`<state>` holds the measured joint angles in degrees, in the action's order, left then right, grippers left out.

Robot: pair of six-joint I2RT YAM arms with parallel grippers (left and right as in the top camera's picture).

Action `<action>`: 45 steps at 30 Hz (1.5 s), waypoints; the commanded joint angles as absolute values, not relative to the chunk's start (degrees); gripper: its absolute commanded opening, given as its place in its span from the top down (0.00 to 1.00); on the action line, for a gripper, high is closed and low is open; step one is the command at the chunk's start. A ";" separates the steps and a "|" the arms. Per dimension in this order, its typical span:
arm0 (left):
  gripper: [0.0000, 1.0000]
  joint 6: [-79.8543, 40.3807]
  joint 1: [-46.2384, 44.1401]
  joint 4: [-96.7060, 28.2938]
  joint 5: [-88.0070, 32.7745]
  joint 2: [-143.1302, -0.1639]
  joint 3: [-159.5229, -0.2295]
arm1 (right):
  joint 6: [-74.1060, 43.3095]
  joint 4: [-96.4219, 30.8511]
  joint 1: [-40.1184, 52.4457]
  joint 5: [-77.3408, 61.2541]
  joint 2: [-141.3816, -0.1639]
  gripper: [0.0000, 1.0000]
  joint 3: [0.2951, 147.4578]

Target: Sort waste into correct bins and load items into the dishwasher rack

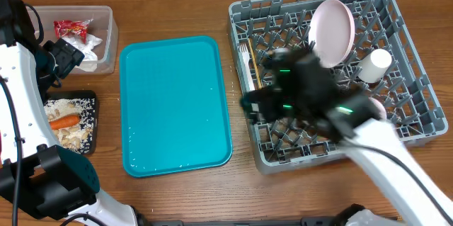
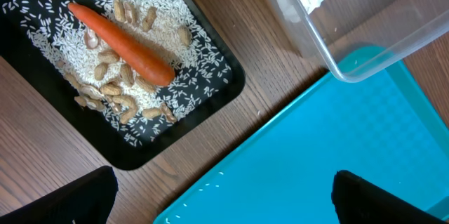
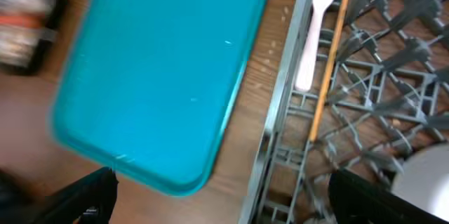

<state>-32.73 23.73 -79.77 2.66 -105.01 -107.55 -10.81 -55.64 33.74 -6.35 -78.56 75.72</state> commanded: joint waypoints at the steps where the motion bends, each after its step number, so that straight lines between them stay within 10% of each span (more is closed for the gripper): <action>1: 0.00 -33.43 23.59 -79.88 3.40 -104.25 -107.83 | -15.33 -53.32 37.30 8.01 -87.96 0.00 76.27; 14: 0.00 -33.43 23.59 -79.88 3.40 -104.25 -107.83 | -17.08 -42.78 37.23 8.93 -100.44 0.05 76.25; 22: 0.00 -33.43 23.59 -79.88 3.40 -104.25 -107.83 | -18.33 -38.33 37.17 8.97 -104.60 0.46 76.25; 45: 0.00 -33.43 23.59 -79.88 3.40 -104.25 -107.85 | -21.71 -33.06 30.87 9.43 -105.58 0.92 76.25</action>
<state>-32.71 23.73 -79.79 2.66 -105.01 -107.55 -20.97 -34.33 32.82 6.17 -105.34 75.70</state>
